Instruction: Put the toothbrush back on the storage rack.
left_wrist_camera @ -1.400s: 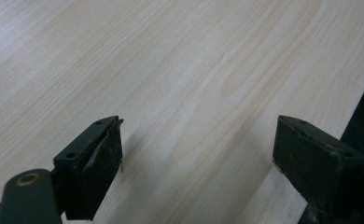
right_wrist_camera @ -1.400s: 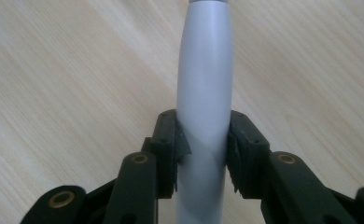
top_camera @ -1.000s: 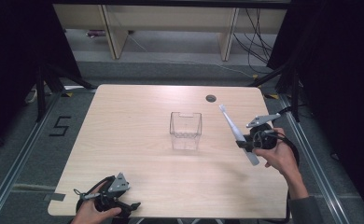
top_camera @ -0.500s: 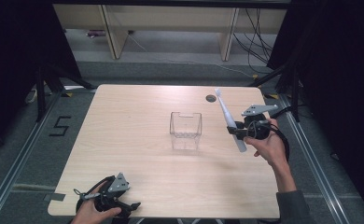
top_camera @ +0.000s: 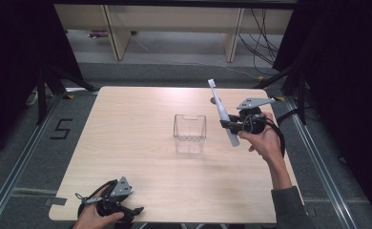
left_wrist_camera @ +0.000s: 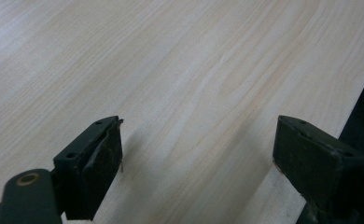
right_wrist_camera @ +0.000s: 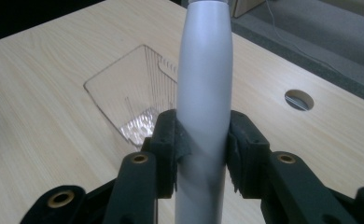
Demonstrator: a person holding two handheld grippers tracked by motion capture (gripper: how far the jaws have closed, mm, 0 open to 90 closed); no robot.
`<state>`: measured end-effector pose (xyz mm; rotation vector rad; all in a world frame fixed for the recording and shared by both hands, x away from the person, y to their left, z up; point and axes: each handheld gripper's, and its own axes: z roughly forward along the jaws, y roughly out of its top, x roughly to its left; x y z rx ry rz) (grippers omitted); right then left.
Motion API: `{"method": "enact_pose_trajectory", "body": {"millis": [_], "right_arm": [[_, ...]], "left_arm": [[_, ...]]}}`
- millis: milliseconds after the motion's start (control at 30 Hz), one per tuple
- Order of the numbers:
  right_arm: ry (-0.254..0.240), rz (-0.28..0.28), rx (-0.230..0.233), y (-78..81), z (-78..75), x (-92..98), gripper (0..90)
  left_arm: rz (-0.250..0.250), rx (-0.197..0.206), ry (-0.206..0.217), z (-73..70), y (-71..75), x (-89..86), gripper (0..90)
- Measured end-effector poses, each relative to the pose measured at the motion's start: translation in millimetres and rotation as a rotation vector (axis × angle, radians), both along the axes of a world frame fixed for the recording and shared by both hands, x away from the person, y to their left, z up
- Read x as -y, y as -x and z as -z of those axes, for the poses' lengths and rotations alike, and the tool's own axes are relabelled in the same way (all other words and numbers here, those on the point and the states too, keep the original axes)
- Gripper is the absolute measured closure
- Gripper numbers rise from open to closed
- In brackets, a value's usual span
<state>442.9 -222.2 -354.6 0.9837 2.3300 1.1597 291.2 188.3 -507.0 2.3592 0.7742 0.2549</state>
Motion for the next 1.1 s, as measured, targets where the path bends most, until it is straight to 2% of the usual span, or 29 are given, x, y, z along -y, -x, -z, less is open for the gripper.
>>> {"method": "enact_pose_trajectory", "body": {"millis": [33, 67, 100, 233, 333, 433, 467, 567, 633, 667, 733, 933, 1100], "right_arm": [[-0.018, -0.007, 0.014, -2.8, -0.4, -5.5, 66.6], [-0.013, -0.011, 0.014, -3.4, -1.7, -6.9, 66.6], [-0.026, -0.010, 0.024, -4.5, -1.4, -9.1, 66.6], [-0.029, -0.013, 0.017, -6.3, -3.5, -12.6, 66.7], [-0.047, -0.026, 0.044, -10.9, -5.2, -16.9, 66.6], [-0.065, -0.028, 0.042, -12.5, -6.0, -20.4, 66.6], [-0.068, -0.040, 0.057, -16.0, -6.1, -24.0, 66.6], [-0.072, -0.038, 0.044, -16.9, -6.6, -29.0, 66.6], [-0.088, -0.039, 0.040, -19.4, -8.1, -36.5, 66.6], [-0.079, -0.057, 0.062, -22.2, -8.7, -38.1, 66.6], [-0.077, -0.060, 0.066, -24.5, -10.3, -43.1, 66.7], [-0.090, -0.068, 0.043, -32.1, -10.6, -57.9, 66.6], [-0.093, -0.077, 0.054, -38.0, -9.1, -66.5, 66.6]], "left_arm": [[-0.011, 0.000, 0.000, 0.3, -0.3, 0.2, 15.2], [-0.001, 0.011, 0.000, 0.6, -0.7, -0.1, 15.2], [-0.012, 0.002, 0.007, 1.2, -0.2, 0.3, 15.2], [0.001, 0.010, 0.001, 0.7, -0.4, 0.2, 15.2], [-0.007, -0.001, 0.001, 0.2, 0.3, 0.7, 15.2], [0.004, 0.006, -0.003, 0.6, -0.7, 0.6, 15.2], [0.001, 0.007, -0.001, 1.2, -0.2, 0.8, 15.2], [-0.003, -0.005, -0.001, 1.0, 0.2, 0.7, 15.2], [-0.006, 0.002, 0.005, 1.1, 0.7, 0.9, 15.2], [-0.004, 0.004, 0.012, 1.3, 1.0, 1.2, 15.2], [-0.003, 0.002, 0.011, 1.7, 1.0, 1.3, 15.2], [-0.003, 0.005, 0.012, 1.3, 1.2, 1.3, 15.2], [-0.011, 0.004, 0.015, 1.6, 1.4, 0.8, 15.1]]}}
